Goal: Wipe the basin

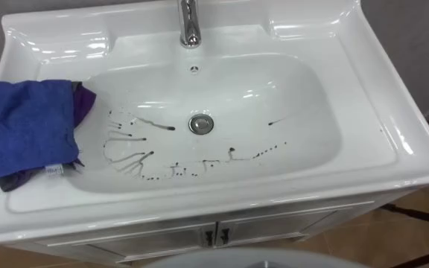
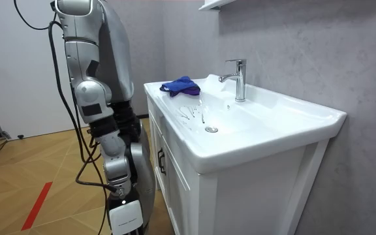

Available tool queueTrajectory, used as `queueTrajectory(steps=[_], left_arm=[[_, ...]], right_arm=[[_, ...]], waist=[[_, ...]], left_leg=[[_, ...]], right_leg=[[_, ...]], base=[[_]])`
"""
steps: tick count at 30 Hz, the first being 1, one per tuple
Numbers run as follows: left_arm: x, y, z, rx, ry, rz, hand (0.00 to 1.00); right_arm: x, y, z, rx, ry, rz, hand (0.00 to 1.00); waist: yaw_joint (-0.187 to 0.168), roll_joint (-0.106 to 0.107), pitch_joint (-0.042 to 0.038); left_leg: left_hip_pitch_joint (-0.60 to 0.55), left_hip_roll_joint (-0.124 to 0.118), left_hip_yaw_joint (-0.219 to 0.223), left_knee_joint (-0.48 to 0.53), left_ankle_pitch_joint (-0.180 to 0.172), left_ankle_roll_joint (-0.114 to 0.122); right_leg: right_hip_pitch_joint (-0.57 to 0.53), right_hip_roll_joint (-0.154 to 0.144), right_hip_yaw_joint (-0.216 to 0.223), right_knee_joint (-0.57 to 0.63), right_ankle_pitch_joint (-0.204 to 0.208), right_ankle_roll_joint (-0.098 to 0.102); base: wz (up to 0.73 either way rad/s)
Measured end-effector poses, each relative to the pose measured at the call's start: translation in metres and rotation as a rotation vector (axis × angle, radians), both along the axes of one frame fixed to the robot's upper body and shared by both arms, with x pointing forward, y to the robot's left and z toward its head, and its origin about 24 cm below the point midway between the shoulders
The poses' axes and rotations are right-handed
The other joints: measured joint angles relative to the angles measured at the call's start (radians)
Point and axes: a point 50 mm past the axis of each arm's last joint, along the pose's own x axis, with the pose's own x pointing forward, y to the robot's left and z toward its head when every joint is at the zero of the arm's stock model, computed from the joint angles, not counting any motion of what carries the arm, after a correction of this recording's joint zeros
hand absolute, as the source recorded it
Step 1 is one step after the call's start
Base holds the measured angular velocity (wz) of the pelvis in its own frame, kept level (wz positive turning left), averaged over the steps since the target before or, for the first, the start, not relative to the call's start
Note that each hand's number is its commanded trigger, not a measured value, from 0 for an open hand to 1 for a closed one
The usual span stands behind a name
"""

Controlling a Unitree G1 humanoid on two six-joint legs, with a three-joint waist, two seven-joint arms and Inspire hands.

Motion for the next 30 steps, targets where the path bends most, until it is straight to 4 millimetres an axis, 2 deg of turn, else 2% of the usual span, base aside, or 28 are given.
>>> queueTrajectory(steps=[19,30], left_arm=[[0.0,0.0,0.0,0.0,0.001,0.003,0.0],[-0.012,0.001,0.0,0.013,0.022,0.087,0.0]], right_arm=[[0.0,0.0,0.0,-0.001,0.001,-0.001,0.0],[-0.003,0.0,0.0,-0.005,0.02,-0.006,0.0]], waist=[[0.0,-0.001,0.0004],[0.008,-0.004,-0.0006]], left_leg=[[0.001,0.0,-0.002,0.008,0.0,0.0],[0.0,0.0,-0.014,0.009,0.0,0.0]], right_leg=[[0.008,-0.001,0.0,0.003,0.0,0.0],[0.008,-0.003,-0.014,0.0,0.0,0.0]], base=[[0.0],[0.02]])
